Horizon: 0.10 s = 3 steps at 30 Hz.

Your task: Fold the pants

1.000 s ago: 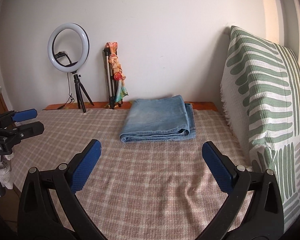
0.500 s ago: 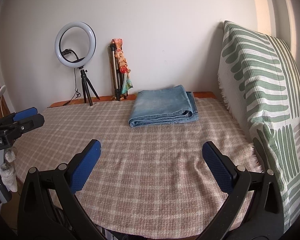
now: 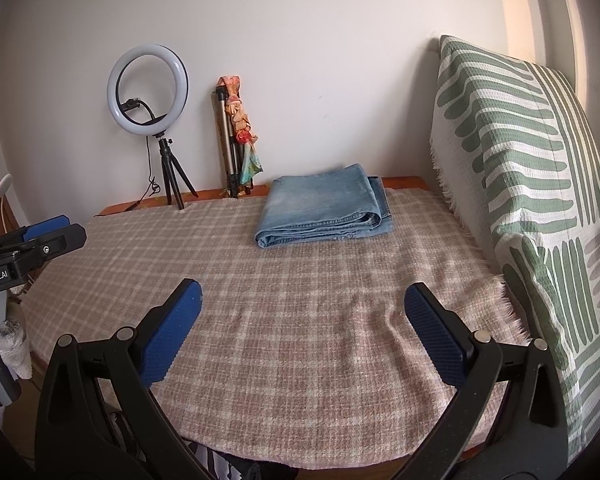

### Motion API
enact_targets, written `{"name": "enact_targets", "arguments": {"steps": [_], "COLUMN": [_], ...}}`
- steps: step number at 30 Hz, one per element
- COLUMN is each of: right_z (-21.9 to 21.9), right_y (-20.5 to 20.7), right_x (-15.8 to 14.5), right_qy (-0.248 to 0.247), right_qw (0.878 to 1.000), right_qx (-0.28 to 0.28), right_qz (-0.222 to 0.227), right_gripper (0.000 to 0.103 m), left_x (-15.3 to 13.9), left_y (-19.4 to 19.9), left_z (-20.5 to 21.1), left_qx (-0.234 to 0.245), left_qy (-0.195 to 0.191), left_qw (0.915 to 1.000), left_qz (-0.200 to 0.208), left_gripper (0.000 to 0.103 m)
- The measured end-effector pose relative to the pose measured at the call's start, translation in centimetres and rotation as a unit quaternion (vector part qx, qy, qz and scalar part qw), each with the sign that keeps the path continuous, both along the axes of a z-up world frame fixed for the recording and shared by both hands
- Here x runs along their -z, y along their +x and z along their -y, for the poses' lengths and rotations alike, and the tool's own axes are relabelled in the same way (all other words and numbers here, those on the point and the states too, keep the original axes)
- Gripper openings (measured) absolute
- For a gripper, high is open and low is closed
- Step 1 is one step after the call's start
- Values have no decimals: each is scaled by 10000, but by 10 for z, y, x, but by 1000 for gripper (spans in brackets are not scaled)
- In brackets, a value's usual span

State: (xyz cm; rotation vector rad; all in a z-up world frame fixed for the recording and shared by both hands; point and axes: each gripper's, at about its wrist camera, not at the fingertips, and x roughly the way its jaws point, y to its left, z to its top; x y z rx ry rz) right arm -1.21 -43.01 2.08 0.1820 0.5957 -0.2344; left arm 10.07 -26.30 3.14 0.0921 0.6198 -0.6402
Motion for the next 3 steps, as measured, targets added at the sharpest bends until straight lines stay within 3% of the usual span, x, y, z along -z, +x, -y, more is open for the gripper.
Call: {"name": "enact_targets", "arguments": {"steps": [3], "right_z": [-1], "right_y": [0], "right_x": [0], "right_qy": [-17], "right_qw": [10000], "right_qx": [-3], "right_qz": [-8], "right_gripper": [103], "left_x": [-1], "left_y": [-6], "left_z": [-2], "left_qx": [107], "left_qy": [-86], "left_qw": [9997], "left_qz": [183], "left_gripper": [80]}}
